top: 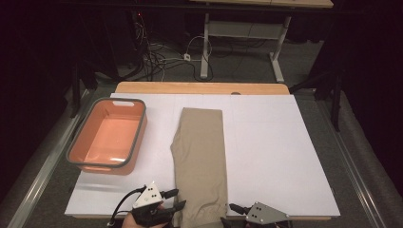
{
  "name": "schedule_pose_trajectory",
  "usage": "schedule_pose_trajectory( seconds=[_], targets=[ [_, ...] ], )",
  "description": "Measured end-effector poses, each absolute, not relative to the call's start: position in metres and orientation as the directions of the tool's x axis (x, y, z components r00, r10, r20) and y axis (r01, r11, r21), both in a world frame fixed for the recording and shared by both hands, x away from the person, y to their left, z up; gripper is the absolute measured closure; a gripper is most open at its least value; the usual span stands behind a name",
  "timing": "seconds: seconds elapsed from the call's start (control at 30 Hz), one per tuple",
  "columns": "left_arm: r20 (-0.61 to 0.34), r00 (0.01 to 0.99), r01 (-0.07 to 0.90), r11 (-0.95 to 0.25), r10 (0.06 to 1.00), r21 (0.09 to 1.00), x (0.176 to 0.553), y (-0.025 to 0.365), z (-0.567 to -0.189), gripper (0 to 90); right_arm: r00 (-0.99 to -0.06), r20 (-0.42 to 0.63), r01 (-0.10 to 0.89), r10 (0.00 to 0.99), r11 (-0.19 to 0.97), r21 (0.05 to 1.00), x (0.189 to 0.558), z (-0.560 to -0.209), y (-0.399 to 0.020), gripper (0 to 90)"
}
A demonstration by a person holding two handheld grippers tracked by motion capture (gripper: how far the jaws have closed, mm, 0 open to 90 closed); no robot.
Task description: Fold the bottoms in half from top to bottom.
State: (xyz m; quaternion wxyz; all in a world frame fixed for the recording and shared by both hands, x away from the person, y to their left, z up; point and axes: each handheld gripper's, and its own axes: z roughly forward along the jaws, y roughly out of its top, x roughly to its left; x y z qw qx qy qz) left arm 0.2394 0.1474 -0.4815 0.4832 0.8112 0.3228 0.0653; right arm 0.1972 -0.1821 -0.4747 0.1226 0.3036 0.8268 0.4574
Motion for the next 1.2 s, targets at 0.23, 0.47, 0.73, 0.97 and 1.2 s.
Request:
schedule_pose_trajectory(
  seconds=[0.23, 0.47, 0.73, 0.97, 1.2],
  targets=[
    [-0.176, 0.773, 0.484, -0.387, 0.609, 0.785, 0.245, 0.138, -0.488, 61.9, -0.770, 0.081, 0.386, 0.633, 0.362, 0.848, 0.200, -0.471, -0.185, 50.6],
    [-0.147, 0.784, 0.467, -0.417, 0.603, 0.780, 0.244, 0.132, -0.494, 87.4, -0.761, 0.087, 0.396, 0.643, 0.354, 0.847, 0.202, -0.472, -0.186, 51.4],
    [-0.143, 0.778, 0.447, -0.379, 0.612, 0.810, 0.242, 0.144, -0.482, 87.4, -0.762, 0.082, 0.394, 0.643, 0.359, 0.846, 0.202, -0.472, -0.186, 51.5],
    [-0.172, 0.779, 0.442, -0.334, 0.602, 0.833, 0.244, 0.151, -0.479, 69.4, -0.758, 0.084, 0.397, 0.647, 0.357, 0.846, 0.204, -0.474, -0.189, 48.8],
    [-0.197, 0.766, 0.439, -0.274, 0.613, 0.856, 0.250, 0.162, -0.473, 33.6, -0.758, 0.079, 0.383, 0.648, 0.344, 0.857, 0.209, -0.478, -0.192, 29.7]
  ],
)
